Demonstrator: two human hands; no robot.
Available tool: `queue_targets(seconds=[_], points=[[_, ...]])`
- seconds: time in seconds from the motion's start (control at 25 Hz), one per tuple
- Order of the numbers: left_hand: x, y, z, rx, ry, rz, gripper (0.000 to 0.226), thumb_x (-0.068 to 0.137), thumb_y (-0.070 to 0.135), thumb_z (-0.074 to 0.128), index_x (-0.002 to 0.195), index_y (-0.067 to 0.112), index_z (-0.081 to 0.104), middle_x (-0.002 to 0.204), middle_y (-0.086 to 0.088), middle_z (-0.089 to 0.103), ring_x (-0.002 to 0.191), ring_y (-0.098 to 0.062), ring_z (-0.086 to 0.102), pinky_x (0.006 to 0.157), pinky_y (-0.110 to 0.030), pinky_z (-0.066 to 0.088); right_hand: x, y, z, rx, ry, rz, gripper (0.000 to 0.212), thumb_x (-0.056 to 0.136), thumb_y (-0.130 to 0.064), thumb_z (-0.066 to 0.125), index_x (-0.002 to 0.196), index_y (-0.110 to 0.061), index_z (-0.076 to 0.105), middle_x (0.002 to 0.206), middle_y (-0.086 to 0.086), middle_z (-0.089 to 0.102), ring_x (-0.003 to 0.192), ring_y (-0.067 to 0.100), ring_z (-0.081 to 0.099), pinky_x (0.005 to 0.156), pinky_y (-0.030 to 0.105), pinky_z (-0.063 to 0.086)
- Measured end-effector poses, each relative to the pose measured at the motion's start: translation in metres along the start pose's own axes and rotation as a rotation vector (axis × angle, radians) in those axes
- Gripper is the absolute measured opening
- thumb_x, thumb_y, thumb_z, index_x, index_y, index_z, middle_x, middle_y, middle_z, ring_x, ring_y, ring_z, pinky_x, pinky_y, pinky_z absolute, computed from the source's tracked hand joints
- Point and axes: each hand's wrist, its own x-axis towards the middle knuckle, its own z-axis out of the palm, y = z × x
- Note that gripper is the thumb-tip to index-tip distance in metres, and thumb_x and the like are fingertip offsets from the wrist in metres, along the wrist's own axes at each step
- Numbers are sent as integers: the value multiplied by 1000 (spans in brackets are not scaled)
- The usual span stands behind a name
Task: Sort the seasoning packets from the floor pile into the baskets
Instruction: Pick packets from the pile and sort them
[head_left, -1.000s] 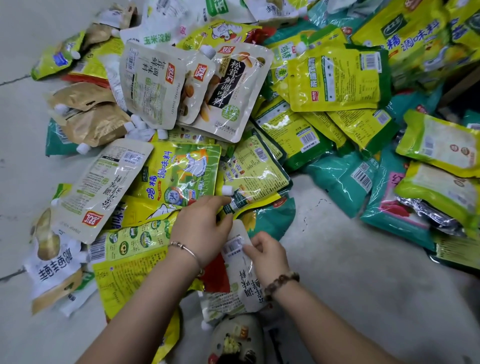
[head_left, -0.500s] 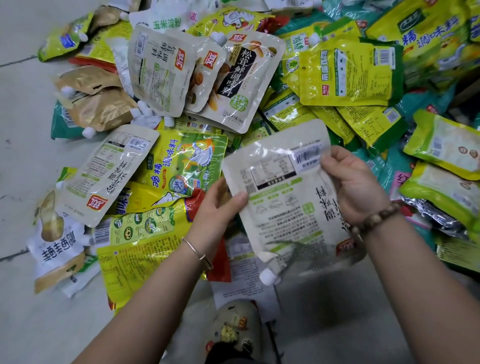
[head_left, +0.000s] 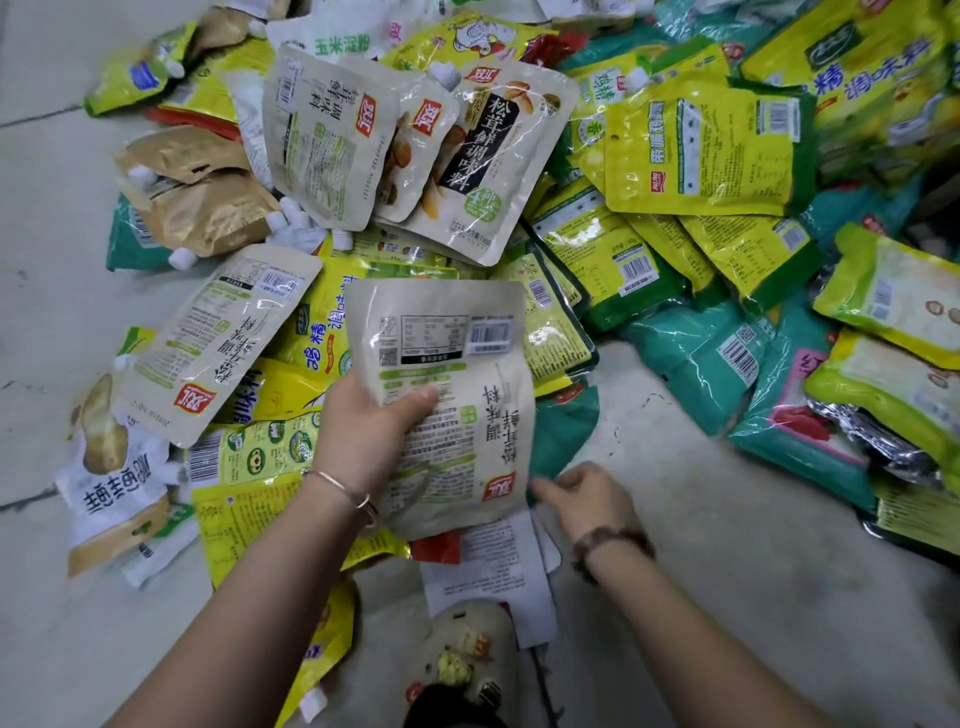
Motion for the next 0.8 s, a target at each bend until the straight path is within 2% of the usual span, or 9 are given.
queue_targets(seconds=[0.08, 0.16, 0.32, 0.4, 0.48, 0.56, 0.6, 0.72, 0.8], points=[[2, -6, -6, 33, 62, -19, 27, 76, -5, 68, 81, 22, 66, 71, 12, 71, 68, -6, 68, 67, -26, 54, -12, 6, 28, -230, -10, -119, 63, 65, -67, 66, 107, -22, 49, 110, -2, 60, 101, 21, 58, 73, 30, 44], [4, -10, -12, 22, 124, -46, 26, 75, -4, 69, 82, 21, 66, 75, 12, 71, 70, -8, 68, 70, -29, 53, -19, 7, 47, -349, 85, -175, 73, 61, -70, 67, 111, -22, 45, 116, -2, 56, 109, 18, 54, 81, 33, 42], [8, -15, -21, 52, 164, -62, 25, 75, -1, 71, 81, 23, 66, 77, 12, 70, 72, -10, 68, 76, -34, 54, -12, 11, 50, -389, 173, -192, 51, 72, -62, 63, 101, -22, 52, 110, -3, 58, 105, 18, 54, 83, 32, 34], [9, -17, -22, 58, 168, -77, 24, 75, -1, 71, 82, 22, 66, 84, 4, 70, 79, -19, 68, 83, -41, 53, -10, 11, 49, -216, 181, -238, 31, 78, -46, 66, 88, -20, 53, 98, 0, 60, 93, 22, 56, 76, 31, 38], [9, -19, -24, 57, 178, -79, 24, 75, 0, 71, 84, 22, 66, 87, 2, 70, 83, -23, 68, 85, -44, 53, -9, 12, 38, 186, 140, -199, 20, 79, -24, 70, 76, -18, 51, 79, -1, 60, 77, 22, 58, 61, 27, 44], [8, -20, -26, 61, 173, -70, 24, 76, 0, 70, 83, 23, 66, 87, 3, 70, 84, -23, 67, 86, -45, 53, -1, 14, 5, 636, 95, -127, 16, 78, -4, 70, 81, -15, 60, 69, -7, 63, 65, 14, 61, 51, 17, 46], [9, -21, -27, 58, 167, -69, 25, 76, 0, 70, 83, 23, 66, 87, 2, 70, 84, -23, 67, 86, -45, 52, 3, 15, -18, 809, 68, -114, 16, 78, 2, 67, 89, -9, 63, 67, -8, 66, 59, 9, 63, 50, 18, 49], [8, -22, -23, 26, 107, -98, 25, 77, -3, 68, 87, 20, 66, 89, -3, 70, 87, -27, 67, 86, -45, 53, 5, 7, -85, 1171, -124, -166, 19, 74, 4, 58, 93, -2, 59, 65, 2, 71, 55, 12, 67, 49, 23, 54], [4, -22, -15, 17, 48, -109, 23, 78, -3, 67, 90, 17, 67, 88, -3, 72, 84, -25, 69, 80, -39, 55, -3, -14, -100, 1208, -221, -236, 23, 70, -4, 59, 92, -3, 58, 69, 6, 72, 58, 15, 68, 52, 25, 55]])
